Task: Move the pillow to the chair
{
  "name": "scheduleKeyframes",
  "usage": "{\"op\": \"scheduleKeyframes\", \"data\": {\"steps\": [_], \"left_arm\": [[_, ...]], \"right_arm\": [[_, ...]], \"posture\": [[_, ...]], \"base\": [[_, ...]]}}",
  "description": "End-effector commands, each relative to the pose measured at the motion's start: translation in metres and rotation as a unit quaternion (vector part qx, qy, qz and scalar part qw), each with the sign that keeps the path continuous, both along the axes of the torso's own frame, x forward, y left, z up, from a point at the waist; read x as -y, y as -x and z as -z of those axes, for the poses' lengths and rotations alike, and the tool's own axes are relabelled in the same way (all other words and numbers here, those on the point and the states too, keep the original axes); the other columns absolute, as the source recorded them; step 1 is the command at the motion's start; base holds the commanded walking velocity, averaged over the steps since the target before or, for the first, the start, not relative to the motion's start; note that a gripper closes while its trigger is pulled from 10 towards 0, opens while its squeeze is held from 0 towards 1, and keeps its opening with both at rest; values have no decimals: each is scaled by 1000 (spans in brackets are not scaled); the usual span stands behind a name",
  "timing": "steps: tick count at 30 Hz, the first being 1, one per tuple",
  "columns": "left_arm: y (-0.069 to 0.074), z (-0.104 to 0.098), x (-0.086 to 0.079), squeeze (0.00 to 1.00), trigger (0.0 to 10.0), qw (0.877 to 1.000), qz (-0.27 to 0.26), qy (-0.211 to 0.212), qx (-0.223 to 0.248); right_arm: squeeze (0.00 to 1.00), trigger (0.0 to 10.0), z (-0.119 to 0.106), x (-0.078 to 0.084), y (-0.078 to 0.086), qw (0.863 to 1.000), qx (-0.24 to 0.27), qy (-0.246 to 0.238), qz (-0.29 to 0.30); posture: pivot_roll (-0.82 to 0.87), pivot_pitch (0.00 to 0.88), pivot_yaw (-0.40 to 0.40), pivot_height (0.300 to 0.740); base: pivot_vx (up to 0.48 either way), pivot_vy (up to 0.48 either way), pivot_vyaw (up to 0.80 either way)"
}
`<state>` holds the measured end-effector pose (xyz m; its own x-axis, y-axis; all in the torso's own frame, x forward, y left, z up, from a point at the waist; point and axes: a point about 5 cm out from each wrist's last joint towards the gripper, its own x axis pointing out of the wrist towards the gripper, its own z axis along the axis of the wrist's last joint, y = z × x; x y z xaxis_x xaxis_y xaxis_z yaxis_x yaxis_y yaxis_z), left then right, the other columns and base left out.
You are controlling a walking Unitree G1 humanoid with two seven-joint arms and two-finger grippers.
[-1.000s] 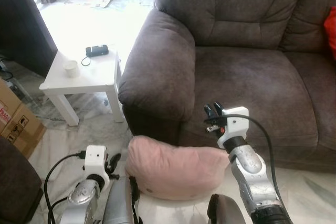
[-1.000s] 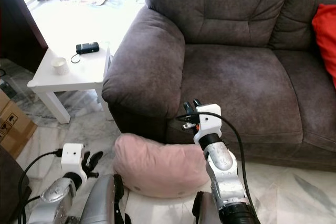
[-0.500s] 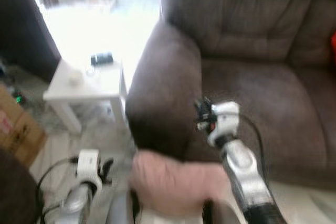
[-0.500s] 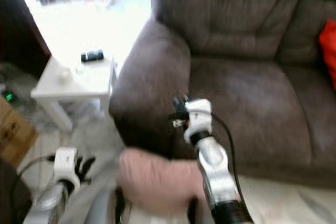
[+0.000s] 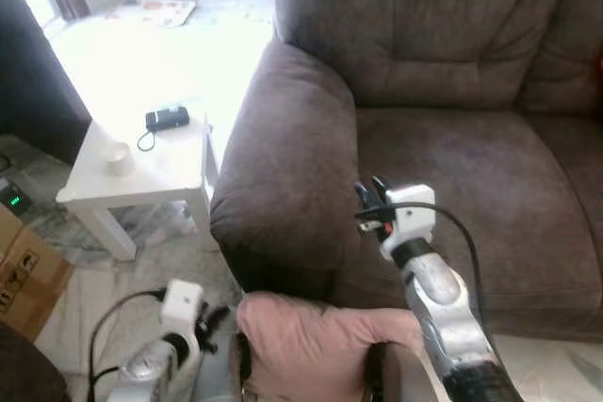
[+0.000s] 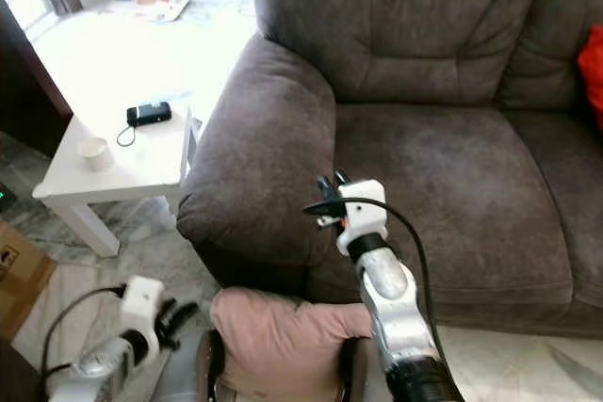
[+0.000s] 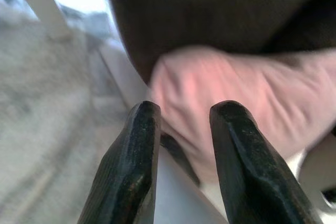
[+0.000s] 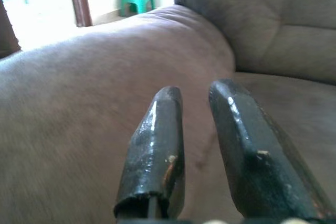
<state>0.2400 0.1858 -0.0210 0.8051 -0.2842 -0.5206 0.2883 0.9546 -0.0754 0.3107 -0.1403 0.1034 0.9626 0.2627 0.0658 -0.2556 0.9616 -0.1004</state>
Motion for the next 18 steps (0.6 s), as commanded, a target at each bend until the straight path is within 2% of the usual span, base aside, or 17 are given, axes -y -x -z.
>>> {"op": "scheduleKeyframes", "data": {"steps": [1, 4, 5, 6, 7, 11, 18], "left_arm": [[5, 7, -9, 0, 10000, 1000, -22, -5, -19], [3, 6, -10, 0, 10000, 999, -41, 11, -21], [0, 5, -10, 894, 10000, 999, -45, 9, -21], [0, 5, -10, 894, 10000, 999, -45, 9, -21], [-6, 2, -9, 1000, 10000, 998, -51, 15, -16], [-19, -4, -5, 1000, 10000, 997, -73, 36, 0], [-25, -5, -4, 1000, 10000, 995, -90, 46, -1]], "right_arm": [[0, 10000, 1, -2, 0, 1000, -4, -6, -1], [0, 10000, 1, -2, 0, 1000, -4, -7, -1], [0, 10000, 2, -2, 0, 1000, -5, -7, -1], [0, 10000, 2, -2, 0, 1000, -5, -7, -1], [0, 10000, 3, -2, 0, 1000, -6, -7, -1], [0, 10000, 4, -1, 1, 1000, -8, -8, -1], [0, 10000, 6, 0, 2, 1000, -11, -10, 2]], "posture": [[97, 88, -12, 557], [96, 89, -12, 557], [97, 88, -13, 557], [97, 88, -13, 557], [97, 88, -13, 557], [90, 91, -15, 557], [88, 95, -15, 557]], "base": [[0, 0, 0], [0, 0, 0], [0, 0, 0], [0, 0, 0], [0, 0, 0], [0, 0, 0], [0, 0, 0]]}}
